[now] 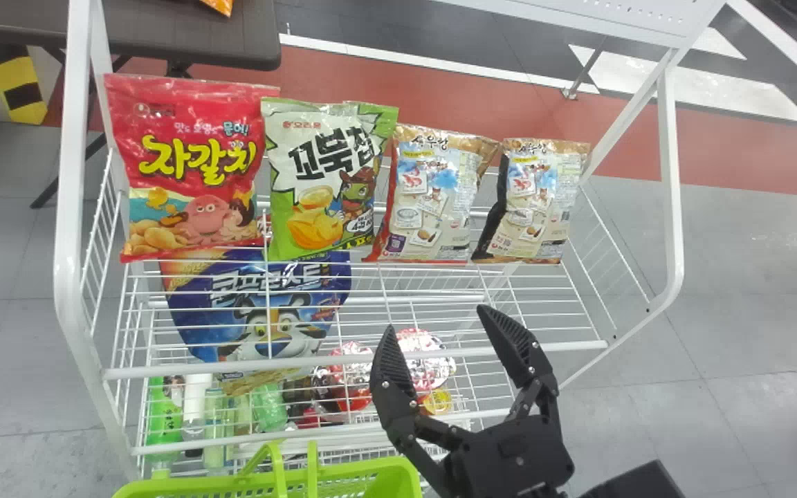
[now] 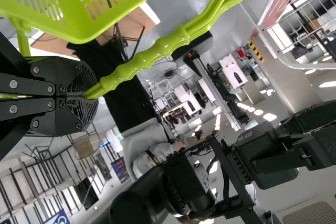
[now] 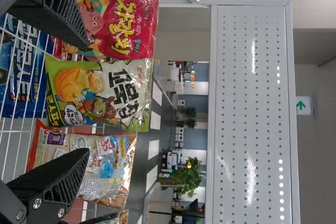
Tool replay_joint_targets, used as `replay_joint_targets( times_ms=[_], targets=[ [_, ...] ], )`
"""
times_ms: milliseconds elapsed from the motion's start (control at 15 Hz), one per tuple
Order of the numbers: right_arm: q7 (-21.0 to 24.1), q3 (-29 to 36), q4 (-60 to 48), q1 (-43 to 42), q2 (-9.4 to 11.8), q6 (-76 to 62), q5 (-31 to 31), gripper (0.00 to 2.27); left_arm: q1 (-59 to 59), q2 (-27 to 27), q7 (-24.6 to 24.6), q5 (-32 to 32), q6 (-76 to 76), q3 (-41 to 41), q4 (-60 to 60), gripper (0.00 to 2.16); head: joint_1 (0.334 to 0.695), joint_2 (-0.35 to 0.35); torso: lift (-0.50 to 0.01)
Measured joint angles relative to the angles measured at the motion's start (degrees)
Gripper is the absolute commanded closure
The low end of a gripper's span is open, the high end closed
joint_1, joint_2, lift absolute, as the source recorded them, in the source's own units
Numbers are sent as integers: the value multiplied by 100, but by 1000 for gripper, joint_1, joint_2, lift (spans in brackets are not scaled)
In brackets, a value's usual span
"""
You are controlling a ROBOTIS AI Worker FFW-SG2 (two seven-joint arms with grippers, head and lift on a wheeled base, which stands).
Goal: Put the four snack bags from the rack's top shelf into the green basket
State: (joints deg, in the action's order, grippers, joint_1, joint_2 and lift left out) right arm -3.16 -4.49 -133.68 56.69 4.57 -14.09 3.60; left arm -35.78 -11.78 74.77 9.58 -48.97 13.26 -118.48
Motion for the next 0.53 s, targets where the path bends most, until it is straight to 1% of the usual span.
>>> replay_joint_targets(
  times_ms=[533],
  targets=[
    [0, 0, 2, -7, -6, -19, 14, 107, -2, 6, 18, 0, 15, -7, 8, 2108, 695, -350, 0]
  ],
)
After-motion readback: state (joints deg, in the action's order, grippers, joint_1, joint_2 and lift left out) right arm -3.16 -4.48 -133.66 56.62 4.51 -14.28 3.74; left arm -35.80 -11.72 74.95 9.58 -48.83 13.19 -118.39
